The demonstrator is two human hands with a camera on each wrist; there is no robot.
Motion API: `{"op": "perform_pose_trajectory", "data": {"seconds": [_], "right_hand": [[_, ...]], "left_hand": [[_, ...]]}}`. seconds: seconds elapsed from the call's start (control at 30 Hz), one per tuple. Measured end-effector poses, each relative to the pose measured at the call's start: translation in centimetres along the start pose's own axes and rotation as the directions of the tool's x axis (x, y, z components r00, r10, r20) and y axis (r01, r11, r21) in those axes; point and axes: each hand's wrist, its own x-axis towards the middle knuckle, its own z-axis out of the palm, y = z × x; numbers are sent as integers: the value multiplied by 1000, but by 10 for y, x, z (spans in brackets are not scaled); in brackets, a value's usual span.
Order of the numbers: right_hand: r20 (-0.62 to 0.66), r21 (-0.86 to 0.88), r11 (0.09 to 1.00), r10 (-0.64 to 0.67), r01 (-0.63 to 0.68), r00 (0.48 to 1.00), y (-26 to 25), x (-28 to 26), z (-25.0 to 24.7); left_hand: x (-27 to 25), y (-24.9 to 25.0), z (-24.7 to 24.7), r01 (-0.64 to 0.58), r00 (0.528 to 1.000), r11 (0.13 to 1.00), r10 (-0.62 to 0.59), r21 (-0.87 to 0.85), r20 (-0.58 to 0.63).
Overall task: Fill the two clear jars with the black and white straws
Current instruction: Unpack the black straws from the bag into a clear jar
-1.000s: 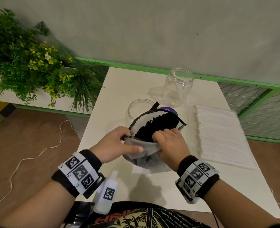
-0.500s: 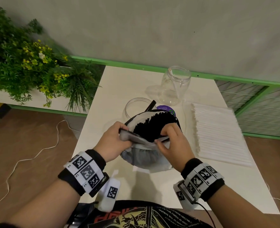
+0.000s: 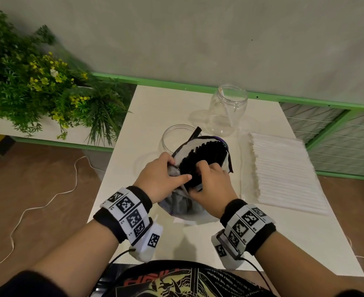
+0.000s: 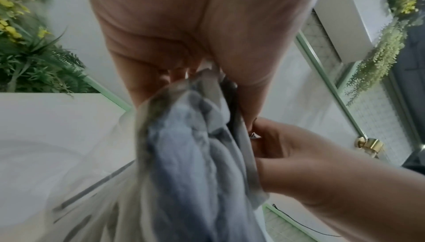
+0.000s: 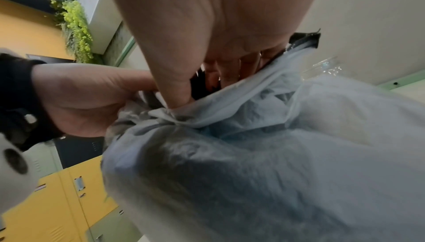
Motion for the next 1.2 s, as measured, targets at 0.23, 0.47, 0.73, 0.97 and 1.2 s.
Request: {"op": "perform_pose_trajectory", "data": {"seconds": [0.23, 0.47, 0.73, 0.97, 1.2], "right_hand": [[164, -140, 990, 40, -17, 986, -2, 9, 2], [143, 81, 996, -45, 33, 989, 6, 6, 0], [151, 116, 987, -133, 116, 980, 3, 3, -7], [-148, 349, 932, -48, 98, 988, 23, 0, -25], [-502, 302, 953, 157, 3, 851, 73, 0, -37]], "left_hand": [[0, 2, 0, -42, 999, 999, 42, 0, 11], [0, 4, 1, -243, 970, 942, 243, 233, 27], [1, 12, 8, -256, 964, 940, 264, 224, -8], [10, 6, -3, -250, 963, 962, 259, 105, -74], [10, 1, -6, -235, 968, 971, 237, 37, -84]]}}
